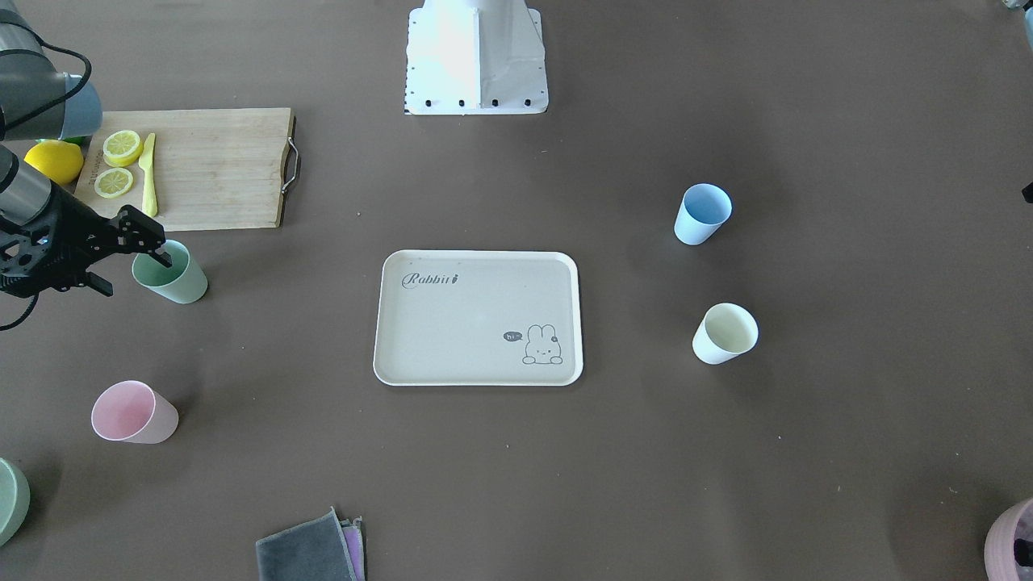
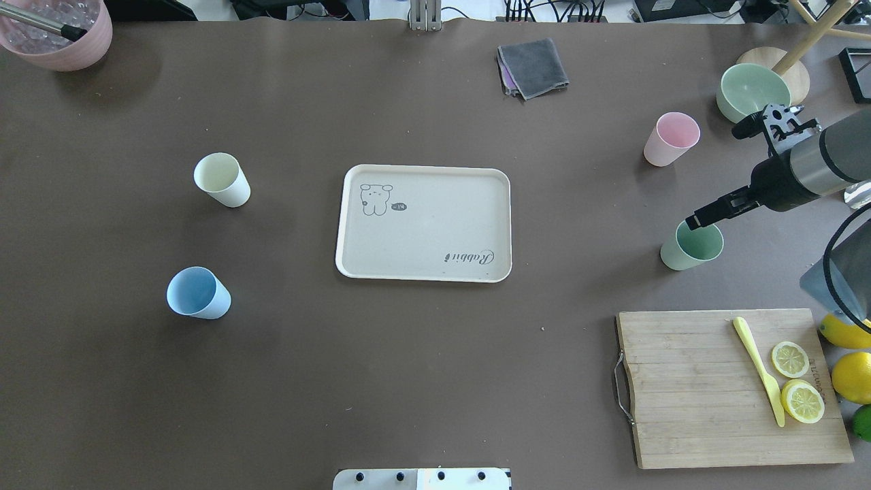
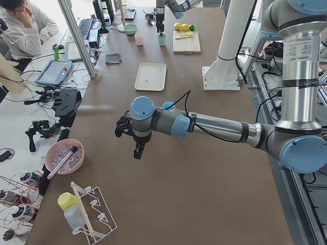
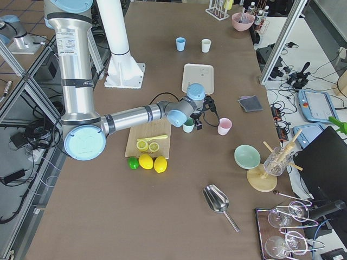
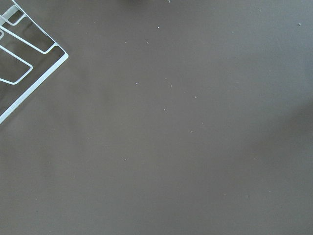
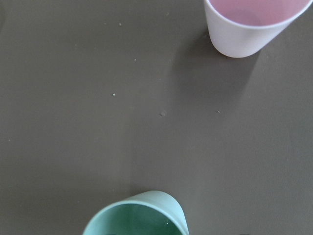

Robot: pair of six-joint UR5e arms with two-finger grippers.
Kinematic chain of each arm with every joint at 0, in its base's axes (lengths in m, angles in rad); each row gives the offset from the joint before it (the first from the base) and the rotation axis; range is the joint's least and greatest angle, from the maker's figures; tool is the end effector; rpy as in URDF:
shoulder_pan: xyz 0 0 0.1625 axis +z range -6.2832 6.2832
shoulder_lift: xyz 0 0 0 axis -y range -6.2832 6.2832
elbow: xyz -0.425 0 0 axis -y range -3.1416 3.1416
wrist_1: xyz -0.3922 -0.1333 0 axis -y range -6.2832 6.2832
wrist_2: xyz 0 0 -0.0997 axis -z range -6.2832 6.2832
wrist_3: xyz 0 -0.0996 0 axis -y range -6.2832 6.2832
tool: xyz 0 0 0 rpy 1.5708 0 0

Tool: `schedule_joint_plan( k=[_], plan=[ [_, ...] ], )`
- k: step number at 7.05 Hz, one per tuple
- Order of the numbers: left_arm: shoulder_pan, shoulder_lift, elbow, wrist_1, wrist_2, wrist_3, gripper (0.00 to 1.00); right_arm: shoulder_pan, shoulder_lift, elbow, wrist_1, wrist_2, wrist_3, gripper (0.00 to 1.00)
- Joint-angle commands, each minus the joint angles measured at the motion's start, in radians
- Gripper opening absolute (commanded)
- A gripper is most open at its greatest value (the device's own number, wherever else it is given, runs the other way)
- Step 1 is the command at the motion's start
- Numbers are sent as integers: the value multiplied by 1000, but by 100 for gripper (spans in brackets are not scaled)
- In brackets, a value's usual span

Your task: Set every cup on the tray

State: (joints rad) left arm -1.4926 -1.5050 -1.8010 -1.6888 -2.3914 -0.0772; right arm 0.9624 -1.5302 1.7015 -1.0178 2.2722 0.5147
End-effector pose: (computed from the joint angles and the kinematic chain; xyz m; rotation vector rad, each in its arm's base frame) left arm -0.0233 -0.4769 0.5598 0.2023 0.8332 0.1168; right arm -0.2456 -0.4734 0.5112 0.2311 -0.9388 -0.3401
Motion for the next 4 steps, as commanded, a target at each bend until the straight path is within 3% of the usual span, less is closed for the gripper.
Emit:
schedule_joint_plan(
  k=[1, 2, 4],
  plan=[
    [0, 0, 0, -2, 0, 0, 98, -20, -8, -34, -2, -4, -1, 42],
    [0, 0, -3, -14, -2, -1, 98, -21, -4, -37, -4, 10, 4, 0],
    [2, 0, -1, -19, -14, 4, 98, -22, 8, -36, -5, 21, 13, 0]
  ],
)
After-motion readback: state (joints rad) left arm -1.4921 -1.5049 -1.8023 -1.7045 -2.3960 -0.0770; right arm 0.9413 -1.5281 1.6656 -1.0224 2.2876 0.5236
